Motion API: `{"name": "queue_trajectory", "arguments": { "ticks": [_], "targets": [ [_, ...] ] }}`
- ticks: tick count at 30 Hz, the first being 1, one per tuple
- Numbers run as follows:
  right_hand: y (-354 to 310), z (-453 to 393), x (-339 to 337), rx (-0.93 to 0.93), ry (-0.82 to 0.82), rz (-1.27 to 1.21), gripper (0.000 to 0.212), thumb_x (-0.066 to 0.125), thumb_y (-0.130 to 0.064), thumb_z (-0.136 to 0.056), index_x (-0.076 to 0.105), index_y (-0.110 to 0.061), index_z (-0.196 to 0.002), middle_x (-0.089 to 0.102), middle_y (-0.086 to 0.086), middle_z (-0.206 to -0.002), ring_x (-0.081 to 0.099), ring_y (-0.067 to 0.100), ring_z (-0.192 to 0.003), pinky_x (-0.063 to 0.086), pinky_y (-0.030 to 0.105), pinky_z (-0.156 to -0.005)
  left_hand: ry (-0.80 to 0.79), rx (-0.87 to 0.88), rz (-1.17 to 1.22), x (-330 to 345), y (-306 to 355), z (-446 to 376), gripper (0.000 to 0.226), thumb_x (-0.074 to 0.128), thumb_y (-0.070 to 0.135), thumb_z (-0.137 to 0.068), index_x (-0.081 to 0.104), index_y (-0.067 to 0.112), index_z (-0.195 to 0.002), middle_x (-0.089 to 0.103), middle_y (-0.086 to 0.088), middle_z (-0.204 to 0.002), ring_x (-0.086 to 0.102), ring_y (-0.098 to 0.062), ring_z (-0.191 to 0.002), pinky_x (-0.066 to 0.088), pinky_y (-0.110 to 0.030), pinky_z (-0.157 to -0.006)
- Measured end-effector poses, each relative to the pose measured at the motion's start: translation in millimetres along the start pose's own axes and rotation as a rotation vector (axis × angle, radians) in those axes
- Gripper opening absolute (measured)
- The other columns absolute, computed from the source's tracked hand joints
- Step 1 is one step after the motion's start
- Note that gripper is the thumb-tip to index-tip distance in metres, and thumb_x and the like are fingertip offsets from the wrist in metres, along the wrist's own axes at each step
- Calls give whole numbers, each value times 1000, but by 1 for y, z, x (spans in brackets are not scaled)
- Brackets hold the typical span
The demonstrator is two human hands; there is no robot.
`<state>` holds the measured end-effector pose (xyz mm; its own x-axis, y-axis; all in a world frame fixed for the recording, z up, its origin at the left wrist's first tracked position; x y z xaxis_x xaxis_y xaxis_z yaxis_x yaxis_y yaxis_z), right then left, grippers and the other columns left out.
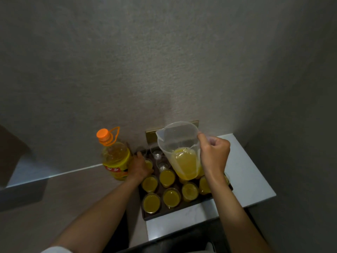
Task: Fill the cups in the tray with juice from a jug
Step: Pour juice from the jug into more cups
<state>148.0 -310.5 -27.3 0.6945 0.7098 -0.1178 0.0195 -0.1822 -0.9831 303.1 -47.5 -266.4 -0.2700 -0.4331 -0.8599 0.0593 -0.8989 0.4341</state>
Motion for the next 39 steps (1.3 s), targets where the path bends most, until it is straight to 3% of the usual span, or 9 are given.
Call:
{"name": "queue_trajectory", "arguments": {
  "ticks": [9, 12, 16, 20, 24, 31, 39],
  "targets": [
    [4, 1, -6, 15, -5, 0, 52, 72, -20, -94, 48, -16, -49, 43, -11, -39, 40, 5, -40, 43, 25, -56, -5, -16, 36, -2, 0, 6, 105, 94, 37, -64, 32, 7, -143, 50, -21, -139, 54, -40, -127, 52, -46, -96],
    [4, 1, -8, 20, -4, -4, 51, 72, -20, -94, 48, -15, -49, 43, -11, -40, 41, 5, -40, 43, 24, -55, 37, 11, 23, -12, 7, 10, 86, 85, 32, -75, 36, 6, -141, 48, -22, -139, 52, -42, -126, 51, -46, -96],
    [4, -2, -13, 37, -5, -20, 52, 71, -20, -94, 46, -14, -48, 41, -9, -40, 38, 7, -41, 43, 25, -52, 97, 181, -195, -25, 34, 14, 52, 67, 24, -86, 45, 8, -131, 48, -18, -136, 45, -37, -126, 46, -43, -93],
    [4, -4, -18, 38, 3, -7, 53, 71, -20, -94, 46, -15, -48, 40, -10, -40, 36, 6, -41, 42, 25, -52, -70, 387, -309, -12, 64, 12, 67, 68, 14, -81, 43, 16, -143, 40, -11, -147, 33, -33, -137, 45, -45, -103],
    [6, -8, -23, 55, 14, -7, 51, 71, -19, -93, 46, -15, -48, 41, -9, -40, 38, 6, -41, 44, 28, -54, -219, 525, -479, 7, 87, 12, 84, 74, 19, -78, 36, 21, -153, 28, -9, -156, 22, -33, -144, 39, -48, -112],
    [9, -14, -31, 61, 32, -6, 53, 71, -18, -94, 45, -16, -48, 41, -11, -39, 37, 5, -39, 41, 26, -54, -246, 617, -584, 29, 94, 4, 103, 80, 27, -71, 25, 30, -158, 22, -8, -159, 18, -36, -146, 36, -53, -114],
    [16, -18, -40, 67, 49, 3, 54, 71, -18, -94, 44, -17, -47, 40, -10, -39, 36, 6, -40, 40, 25, -51, -207, 631, -492, 30, 97, 4, 77, 76, 43, -82, 41, 32, -150, 28, -6, -155, 21, -34, -144, 31, -51, -116]
  ]
}}
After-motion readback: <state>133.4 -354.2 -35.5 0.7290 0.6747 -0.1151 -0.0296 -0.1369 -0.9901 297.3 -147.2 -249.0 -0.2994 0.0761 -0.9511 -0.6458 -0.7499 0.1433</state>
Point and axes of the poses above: each hand's wrist, its own z-axis away from the middle knuckle, its own x-axis out of the palm, y = z × x, the point moved 10 cm from there along -z, towards the middle knuckle
